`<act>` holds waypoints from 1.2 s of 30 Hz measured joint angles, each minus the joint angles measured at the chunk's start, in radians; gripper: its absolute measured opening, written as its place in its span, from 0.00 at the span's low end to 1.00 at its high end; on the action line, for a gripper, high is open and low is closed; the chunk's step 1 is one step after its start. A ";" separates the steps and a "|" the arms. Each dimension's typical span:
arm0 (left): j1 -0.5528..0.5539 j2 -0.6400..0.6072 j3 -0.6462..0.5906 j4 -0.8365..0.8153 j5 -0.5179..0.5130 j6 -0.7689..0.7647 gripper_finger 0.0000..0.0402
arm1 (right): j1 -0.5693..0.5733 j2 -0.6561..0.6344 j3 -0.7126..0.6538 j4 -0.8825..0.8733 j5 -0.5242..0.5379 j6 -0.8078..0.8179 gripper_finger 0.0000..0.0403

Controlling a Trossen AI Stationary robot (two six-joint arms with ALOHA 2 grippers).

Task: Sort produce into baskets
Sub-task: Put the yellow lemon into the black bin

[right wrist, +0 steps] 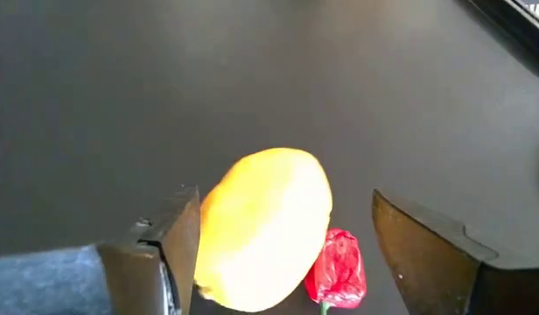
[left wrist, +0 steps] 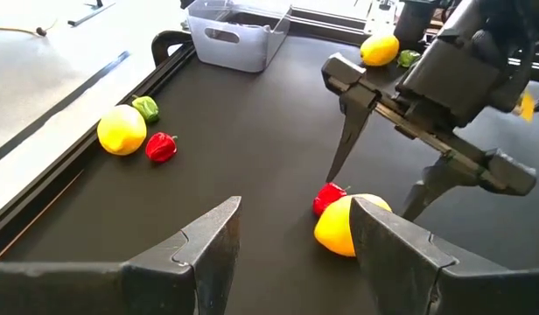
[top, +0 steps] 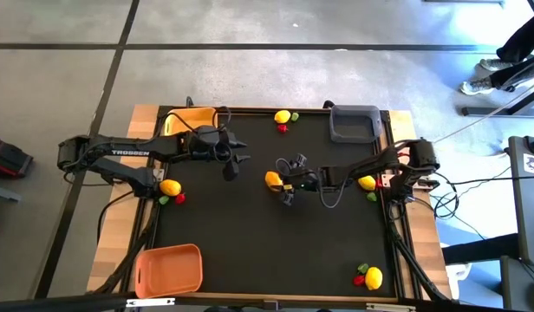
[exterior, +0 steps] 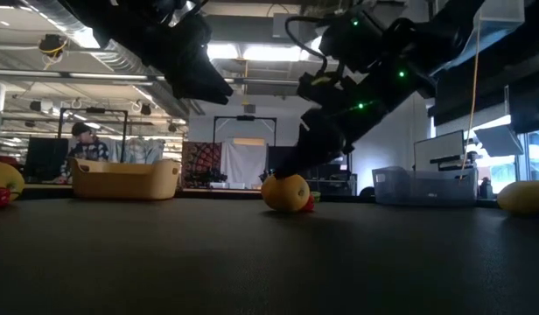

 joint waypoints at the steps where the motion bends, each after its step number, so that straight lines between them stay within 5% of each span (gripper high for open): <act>1: 0.000 0.000 0.000 0.001 0.000 0.000 0.52 | 0.000 0.001 0.000 -0.004 0.000 0.000 0.68; 22: 0.000 0.000 0.000 0.000 0.000 -0.001 0.52 | 0.000 0.073 -0.001 0.057 -0.038 -0.010 0.68; 36: 0.000 0.000 0.000 0.000 0.000 -0.001 0.52 | 0.000 0.072 -0.001 0.055 -0.036 -0.053 0.36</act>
